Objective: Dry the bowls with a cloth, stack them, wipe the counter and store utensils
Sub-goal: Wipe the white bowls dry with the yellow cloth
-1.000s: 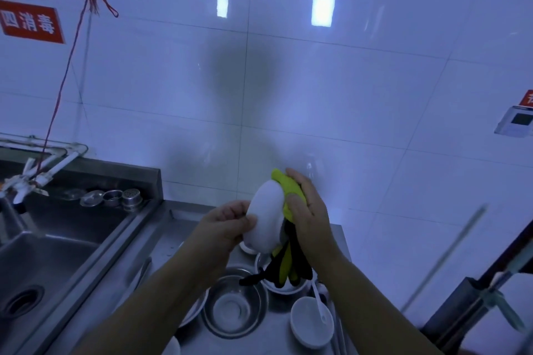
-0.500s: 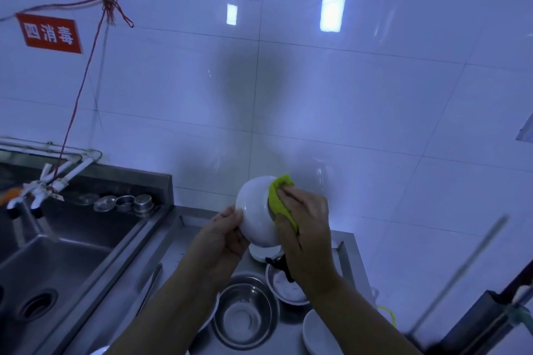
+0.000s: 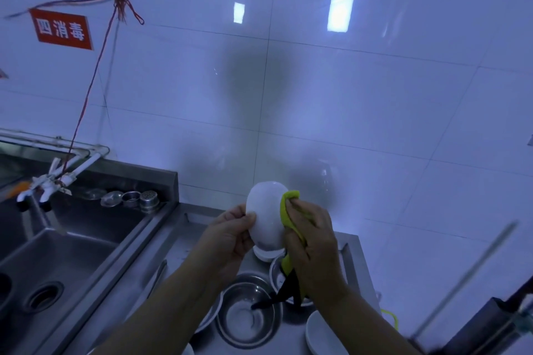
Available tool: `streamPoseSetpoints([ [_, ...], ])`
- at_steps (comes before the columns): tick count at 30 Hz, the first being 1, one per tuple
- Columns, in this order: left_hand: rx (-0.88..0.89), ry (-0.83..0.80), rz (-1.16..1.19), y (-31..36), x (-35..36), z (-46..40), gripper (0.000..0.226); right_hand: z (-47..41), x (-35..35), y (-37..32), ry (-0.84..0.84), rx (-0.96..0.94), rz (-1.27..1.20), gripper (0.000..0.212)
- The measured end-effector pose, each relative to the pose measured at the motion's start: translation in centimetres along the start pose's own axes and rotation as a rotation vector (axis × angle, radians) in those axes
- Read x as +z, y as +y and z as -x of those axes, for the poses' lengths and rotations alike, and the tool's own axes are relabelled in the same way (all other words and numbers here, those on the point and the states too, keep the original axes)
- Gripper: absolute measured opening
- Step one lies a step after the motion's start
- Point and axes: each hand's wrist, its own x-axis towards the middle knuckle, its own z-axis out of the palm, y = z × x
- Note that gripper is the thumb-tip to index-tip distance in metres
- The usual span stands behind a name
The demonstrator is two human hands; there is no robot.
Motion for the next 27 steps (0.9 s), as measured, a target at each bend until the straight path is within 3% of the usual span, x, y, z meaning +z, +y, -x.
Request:
streamPoseSetpoints([
  [4,0.029,0.014,-0.007,0.7,-0.3,0.1,0.018,0.3,-0.8,-0.3,0.001,-0.061,-0.065,0.043],
  [7,0.039,-0.036,-0.015,0.4,0.7,0.2,0.016,-2.3,-1.2,-1.1,0.041,0.059,-0.085,0.041],
  [11,0.022,-0.052,0.021,-0.5,1.8,0.6,0.014,-4.8,-0.3,-2.3,-0.063,0.102,-0.022,0.050],
  [19,-0.044,-0.051,0.159,0.2,1.9,0.2,0.015,-1.0,1.4,-1.9,0.009,-0.214,0.146,0.038],
  [23,-0.102,0.040,0.341,0.3,2.0,0.0,0.012,0.3,0.9,-0.5,0.007,-0.374,0.197,0.036],
  [25,-0.124,0.084,0.402,0.3,2.2,-0.2,0.015,0.2,0.7,0.0,0.020,-0.379,0.190,0.035],
  [27,-0.124,0.126,0.426,-0.1,2.4,-0.3,0.017,-0.4,1.0,0.2,0.061,-0.262,0.136,0.036],
])
